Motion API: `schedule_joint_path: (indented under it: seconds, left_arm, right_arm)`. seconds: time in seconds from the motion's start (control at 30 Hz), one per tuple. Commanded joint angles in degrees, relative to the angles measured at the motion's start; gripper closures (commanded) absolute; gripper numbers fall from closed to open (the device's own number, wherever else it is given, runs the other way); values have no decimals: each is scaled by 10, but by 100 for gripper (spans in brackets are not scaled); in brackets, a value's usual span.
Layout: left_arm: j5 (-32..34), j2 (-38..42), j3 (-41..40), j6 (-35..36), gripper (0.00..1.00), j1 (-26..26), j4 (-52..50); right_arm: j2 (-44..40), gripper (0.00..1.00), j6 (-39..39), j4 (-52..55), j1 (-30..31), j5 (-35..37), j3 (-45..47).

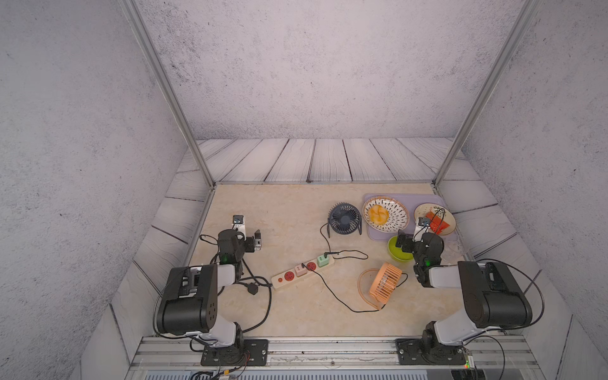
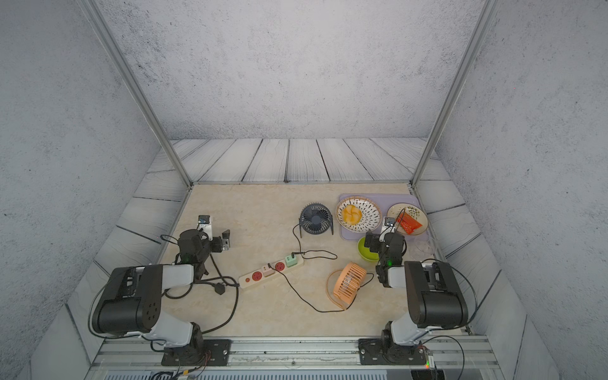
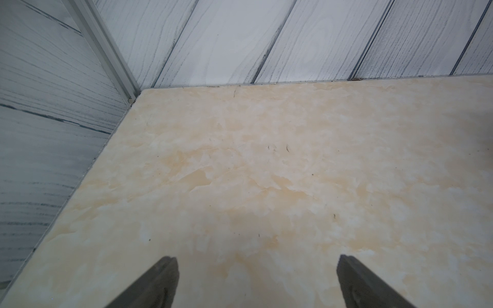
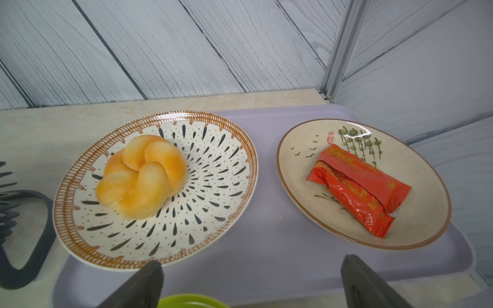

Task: Plug the desk fan into the power strip
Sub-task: Reset both arms

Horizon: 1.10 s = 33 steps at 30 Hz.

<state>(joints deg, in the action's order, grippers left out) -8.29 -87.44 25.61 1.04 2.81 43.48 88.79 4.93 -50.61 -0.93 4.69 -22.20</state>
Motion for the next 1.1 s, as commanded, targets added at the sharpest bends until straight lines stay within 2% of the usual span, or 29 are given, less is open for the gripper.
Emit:
schedule_joint_path:
  seconds: [0.0, 0.17, 0.53, 0.67, 0.77, 0.8, 0.87, 0.93, 1.0, 1.07]
  left_arm:
    - [2, 0, 7, -5, 0, -3, 0]
    - [2, -1, 7, -5, 0, -4, 0]
    - [2, 0, 6, -6, 0, -3, 0]
    - [2, 0, 7, -5, 0, -4, 0]
    - [2, 0, 7, -5, 0, -4, 1]
    - [2, 0, 7, -5, 0, -3, 0]
    - [2, 0, 7, -6, 0, -4, 1]
    - [2, 0, 7, -5, 0, -4, 0]
    - [2, 0, 7, -6, 0, -4, -1]
    - [2, 0, 7, -5, 0, -4, 0]
  right_arm:
    - [-2, 1, 3, 17, -2, 5, -9]
    - [11, 1, -27, 23, -2, -64, -22]
    - [7, 1, -30, 7, -1, -70, -11]
    - [0, 1, -26, -127, -2, -56, 67]
    - [34, 1, -17, -261, -2, -38, 110]
    - [39, 1, -12, -271, -2, -24, 111]
    - [25, 1, 8, -236, -2, 29, 103]
    - [7, 1, 25, -143, -1, 71, 70]
    - [-1, 1, 16, -69, -1, 48, 40]
    - [7, 1, 9, -49, -1, 28, 17]
